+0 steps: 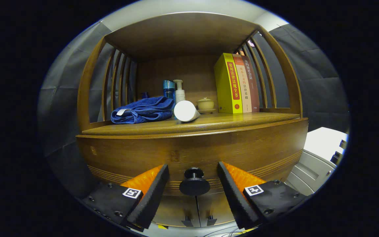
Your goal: Pull open the drawer, take out the items inside it, and place them on the countertop above the cabinet.
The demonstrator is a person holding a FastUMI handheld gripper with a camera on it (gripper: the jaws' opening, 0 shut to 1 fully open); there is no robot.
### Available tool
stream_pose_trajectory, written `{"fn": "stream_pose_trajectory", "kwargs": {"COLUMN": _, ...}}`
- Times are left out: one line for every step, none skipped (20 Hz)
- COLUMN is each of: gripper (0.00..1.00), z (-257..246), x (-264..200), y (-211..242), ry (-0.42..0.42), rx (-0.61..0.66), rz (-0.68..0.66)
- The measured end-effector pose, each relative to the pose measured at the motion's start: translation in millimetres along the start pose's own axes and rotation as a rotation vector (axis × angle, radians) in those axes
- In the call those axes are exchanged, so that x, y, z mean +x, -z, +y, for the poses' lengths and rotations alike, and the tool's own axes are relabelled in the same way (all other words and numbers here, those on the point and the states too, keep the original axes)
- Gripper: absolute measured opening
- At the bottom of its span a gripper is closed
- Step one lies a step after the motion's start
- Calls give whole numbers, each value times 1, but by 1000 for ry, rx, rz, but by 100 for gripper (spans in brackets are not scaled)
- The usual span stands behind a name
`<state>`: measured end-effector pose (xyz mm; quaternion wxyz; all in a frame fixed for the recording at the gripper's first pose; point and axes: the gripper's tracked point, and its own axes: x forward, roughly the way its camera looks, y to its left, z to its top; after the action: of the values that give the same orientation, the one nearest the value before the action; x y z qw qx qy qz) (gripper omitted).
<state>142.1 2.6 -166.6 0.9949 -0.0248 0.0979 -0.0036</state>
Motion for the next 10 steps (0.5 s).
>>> {"fn": "stream_pose_trajectory", "kwargs": {"gripper": 99, "z": 0, "x": 3, "y": 0, "ry": 1, "rx": -2, "rz": 0}}
{"fn": "stream_pose_trajectory", "kwargs": {"gripper": 99, "z": 0, "x": 5, "y": 0, "ry": 1, "rx": -3, "rz": 2}}
{"fn": "stream_pose_trajectory", "kwargs": {"gripper": 99, "z": 0, "x": 7, "y": 0, "ry": 0, "rx": -3, "rz": 4}}
{"fn": "stream_pose_trajectory", "kwargs": {"gripper": 98, "z": 0, "x": 8, "y": -1, "ry": -3, "rx": 0, "rz": 3}}
{"fn": "stream_pose_trajectory", "kwargs": {"gripper": 98, "z": 0, "x": 8, "y": -1, "ry": -3, "rx": -1, "rz": -1}}
{"fn": "stream_pose_trajectory", "kwargs": {"gripper": 98, "z": -2, "x": 9, "y": -2, "ry": 2, "rx": 4, "rz": 7}}
{"fn": "stream_pose_trajectory", "kwargs": {"gripper": 98, "z": -3, "x": 7, "y": -4, "ry": 7, "rx": 21, "rz": 12}}
{"fn": "stream_pose_trajectory", "kwargs": {"gripper": 99, "z": -2, "x": 2, "y": -14, "ry": -1, "rx": 40, "rz": -6}}
{"fn": "stream_pose_trajectory", "kwargs": {"gripper": 99, "z": -2, "x": -6, "y": -30, "ry": -8, "rx": 47, "rz": -37}}
{"fn": "stream_pose_trajectory", "kwargs": {"gripper": 99, "z": -5, "x": -16, "y": -46, "ry": -10, "rx": 40, "rz": -64}}
